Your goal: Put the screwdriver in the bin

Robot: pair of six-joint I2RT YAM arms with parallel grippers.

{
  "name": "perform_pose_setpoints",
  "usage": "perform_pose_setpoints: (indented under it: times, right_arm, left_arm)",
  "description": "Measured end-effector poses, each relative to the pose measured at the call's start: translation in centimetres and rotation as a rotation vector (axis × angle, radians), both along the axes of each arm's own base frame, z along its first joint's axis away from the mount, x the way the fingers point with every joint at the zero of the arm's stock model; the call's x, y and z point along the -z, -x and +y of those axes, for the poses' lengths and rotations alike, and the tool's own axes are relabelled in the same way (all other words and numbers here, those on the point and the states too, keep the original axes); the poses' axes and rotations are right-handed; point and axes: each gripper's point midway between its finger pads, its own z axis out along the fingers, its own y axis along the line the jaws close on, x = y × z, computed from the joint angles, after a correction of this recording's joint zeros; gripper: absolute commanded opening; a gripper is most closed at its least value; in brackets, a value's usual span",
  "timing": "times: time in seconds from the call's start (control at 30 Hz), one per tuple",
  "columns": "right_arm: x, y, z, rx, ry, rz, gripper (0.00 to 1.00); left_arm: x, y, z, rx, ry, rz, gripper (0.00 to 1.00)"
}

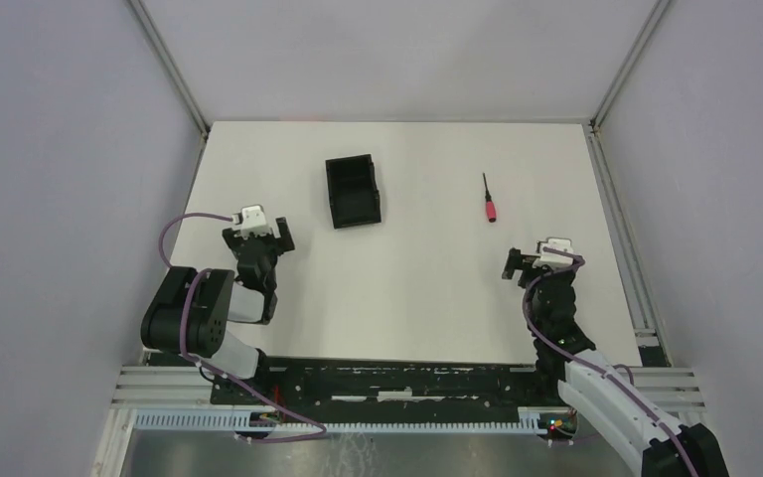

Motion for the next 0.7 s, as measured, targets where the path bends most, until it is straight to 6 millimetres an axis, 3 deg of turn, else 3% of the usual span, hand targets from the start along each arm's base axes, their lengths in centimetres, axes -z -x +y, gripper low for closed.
perform_pose_setpoints:
  times: [0.1, 0.2, 0.37, 0.43, 0.53, 0.63, 0.7]
  right_arm:
    - [0.5, -0.3, 0.3, -0.016, 0.034, 0.057, 0.98]
    - [-1.3, -1.7, 1.3, -0.044, 0.057, 0.104, 0.98]
    - [-9.3, -6.5, 3.6, -0.063, 0.053, 0.109, 0.98]
    - [-13.1, -9.6, 4.8, -0.072, 0.061, 0.135, 0.98]
    - [-16.5, -13.6, 6.1, -0.086, 0.077, 0.180, 0.98]
    - [-17.2, -17.5, 6.8, -0.108, 0.096, 0.270, 0.98]
    - [-15.9, -19.9, 7.1, -0.136, 0.099, 0.345, 0.93]
  left_arm:
    - [0.0, 0.0, -0.2, 0.008, 0.001, 0.000, 1.00]
    - [0.0, -0.1, -0.2, 0.011, 0.002, 0.000, 1.00]
    - [0.0, -0.1, -0.4, 0.023, 0.004, -0.001, 1.00]
    - [0.0, -0.1, -0.4, 0.024, 0.004, -0.001, 1.00]
    - [0.0, -0.1, -0.4, 0.024, 0.004, 0.000, 1.00]
    - [0.0, -0.1, -0.4, 0.024, 0.004, 0.000, 1.00]
    - [0.0, -0.1, -0.4, 0.025, 0.004, 0.000, 1.00]
